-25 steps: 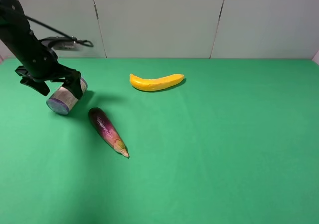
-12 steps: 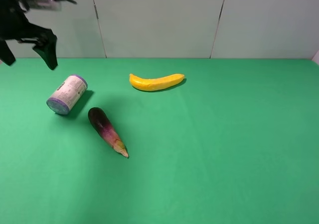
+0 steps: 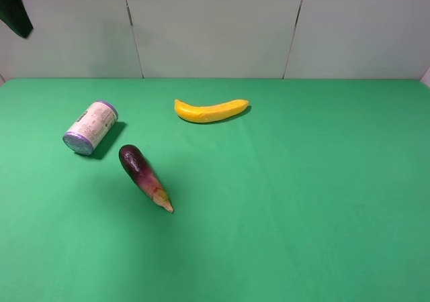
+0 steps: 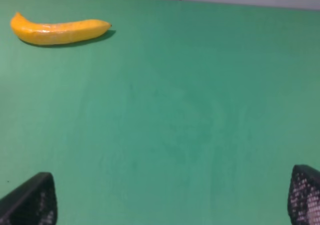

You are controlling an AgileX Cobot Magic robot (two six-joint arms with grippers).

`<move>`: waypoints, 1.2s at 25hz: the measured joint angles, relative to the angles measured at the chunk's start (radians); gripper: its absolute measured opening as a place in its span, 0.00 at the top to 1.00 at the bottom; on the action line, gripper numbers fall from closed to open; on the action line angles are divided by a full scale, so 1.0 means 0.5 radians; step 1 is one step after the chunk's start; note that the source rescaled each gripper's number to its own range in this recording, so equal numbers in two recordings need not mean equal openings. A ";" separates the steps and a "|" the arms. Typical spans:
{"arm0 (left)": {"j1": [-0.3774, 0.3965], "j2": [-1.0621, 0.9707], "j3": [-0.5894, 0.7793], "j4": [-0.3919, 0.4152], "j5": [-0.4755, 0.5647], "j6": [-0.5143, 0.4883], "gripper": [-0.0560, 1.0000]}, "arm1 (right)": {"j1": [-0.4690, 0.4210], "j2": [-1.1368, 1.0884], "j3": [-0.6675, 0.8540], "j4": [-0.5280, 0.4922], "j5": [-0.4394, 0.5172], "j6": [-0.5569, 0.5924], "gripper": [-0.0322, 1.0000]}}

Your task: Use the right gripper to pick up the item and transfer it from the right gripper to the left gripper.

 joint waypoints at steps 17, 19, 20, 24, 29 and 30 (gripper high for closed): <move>0.000 -1.237 1.044 0.000 -0.005 -0.010 0.02 | 0.000 0.000 0.000 0.000 0.000 0.000 0.00; 0.000 -1.432 1.231 0.000 -0.020 -0.010 0.02 | 0.000 0.000 0.000 0.000 0.000 0.000 0.00; 0.000 -1.518 1.317 0.000 -0.023 -0.010 0.02 | 0.000 0.000 0.000 0.000 0.000 0.000 0.00; 0.000 -1.926 1.594 0.002 -0.025 -0.010 0.02 | 0.000 0.000 0.000 0.000 0.000 0.000 0.00; 0.000 -2.434 1.788 -0.095 -0.027 -0.010 0.02 | 0.000 0.000 0.000 0.000 0.000 0.000 0.00; 0.000 -2.527 1.817 -0.125 -0.027 -0.010 0.02 | 0.000 0.000 0.000 0.000 0.000 0.000 0.00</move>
